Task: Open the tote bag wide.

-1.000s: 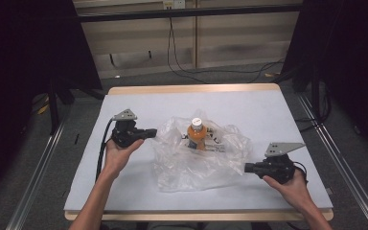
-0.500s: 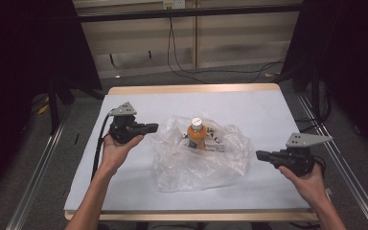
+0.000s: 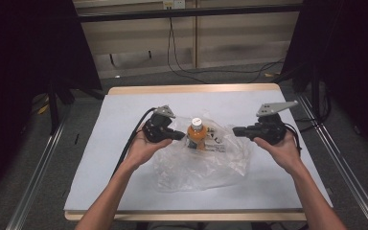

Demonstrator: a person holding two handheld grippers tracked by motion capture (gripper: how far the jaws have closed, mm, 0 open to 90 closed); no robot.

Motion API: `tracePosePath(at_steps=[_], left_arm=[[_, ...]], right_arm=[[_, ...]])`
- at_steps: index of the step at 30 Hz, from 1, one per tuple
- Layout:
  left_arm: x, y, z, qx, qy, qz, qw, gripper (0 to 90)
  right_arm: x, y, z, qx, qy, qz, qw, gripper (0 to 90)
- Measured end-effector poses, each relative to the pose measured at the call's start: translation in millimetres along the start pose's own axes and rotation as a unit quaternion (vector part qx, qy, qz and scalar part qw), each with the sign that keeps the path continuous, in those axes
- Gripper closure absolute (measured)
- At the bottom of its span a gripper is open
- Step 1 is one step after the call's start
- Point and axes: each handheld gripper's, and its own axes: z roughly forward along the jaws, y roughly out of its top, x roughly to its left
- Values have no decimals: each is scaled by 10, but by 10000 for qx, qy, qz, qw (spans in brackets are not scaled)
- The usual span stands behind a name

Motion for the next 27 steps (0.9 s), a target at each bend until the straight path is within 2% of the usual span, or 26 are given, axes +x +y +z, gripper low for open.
tracePosePath(at_steps=[2,4,5,6,8,11,12,13,16,17,18,19,20,21,23,24,25,27], left_arm=[[21,33,67,236,105,5,9997,900],[94,7,163,509,129,-147,9985,900],[118,-21,199,500,112,-265,9983,900],[146,-46,222,577,56,-228,9981,900],[154,-97,280,569,-46,-288,9980,900],[140,-170,390,775,-60,-291,9965,900],[139,-191,419,850,-63,-235,9961,900],[123,-214,449,889,-92,-298,9956,900],[107,-283,507,1015,-173,-224,9944,900],[86,-317,528,1060,-182,-287,9938,900],[79,-336,540,1074,-185,-260,9937,900],[59,-366,562,1060,-221,-295,9937,900],[36,-394,574,1164,-261,-213,9926,900],[13,-416,579,1293,-276,-95,9912,900],[-42,-469,591,1342,-316,-95,9904,900],[-70,-504,589,1289,-343,-154,9909,900],[-73,-540,563,1280,-447,-94,9907,900],[-105,-593,521,1258,-474,-91,9909,900]], right_arm=[[-20,113,115,165,142,-42,9998,900],[-38,185,238,361,306,-93,9988,900],[-35,208,306,453,357,-129,9983,900],[-29,219,373,605,397,-175,9972,900],[-31,201,513,880,376,-229,9951,900],[-77,133,664,1188,419,-182,9919,900],[-95,107,706,1242,465,-152,9911,900],[-102,86,742,1339,514,-109,9896,900],[-109,28,868,1621,597,-125,9849,900],[-120,7,914,1693,631,-127,9835,900],[-139,-23,973,1841,657,-96,9807,900],[-154,-47,1011,1912,640,-85,9794,900],[-178,-81,1060,2024,630,-45,9773,900],[-199,-128,1125,2190,651,-3,9736,900],[-218,-187,1200,2408,596,32,9687,900],[-231,-215,1233,2474,615,45,9670,900],[-248,-239,1256,2507,591,49,9662,900],[-303,-262,1260,2463,568,125,9674,900]])
